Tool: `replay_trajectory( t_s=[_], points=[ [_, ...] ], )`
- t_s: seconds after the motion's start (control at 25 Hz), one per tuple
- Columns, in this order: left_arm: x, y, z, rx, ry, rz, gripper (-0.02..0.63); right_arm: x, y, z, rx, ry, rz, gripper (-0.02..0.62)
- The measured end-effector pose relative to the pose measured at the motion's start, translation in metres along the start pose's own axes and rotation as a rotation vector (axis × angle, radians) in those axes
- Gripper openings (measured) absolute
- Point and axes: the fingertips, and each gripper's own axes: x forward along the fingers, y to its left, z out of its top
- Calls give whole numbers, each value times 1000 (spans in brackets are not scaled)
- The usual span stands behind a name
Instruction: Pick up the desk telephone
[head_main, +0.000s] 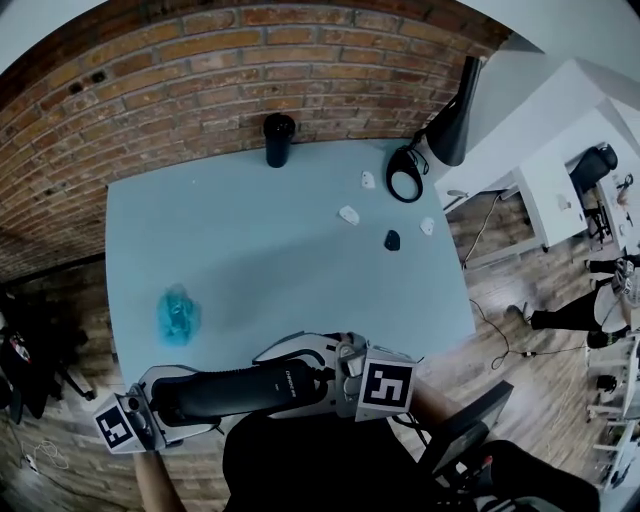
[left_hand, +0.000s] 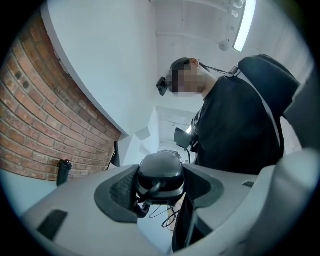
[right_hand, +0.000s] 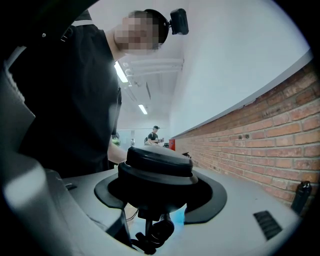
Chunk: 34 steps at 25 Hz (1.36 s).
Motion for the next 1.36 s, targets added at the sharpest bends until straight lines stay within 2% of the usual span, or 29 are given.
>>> replay_trajectory(
  t_s=[0.16,0.6,1.36],
  points=[
    [5,1,-4,-13,-29,-10,293,-6,1,-3,21,13,-4,293],
    [8,2,-8,-23,-27,-18,291,-10,2,-14,36,33,-28,293],
    [13,3,-14,10,0,4,292,-13,2,-26,34,85,-27,293]
  ],
)
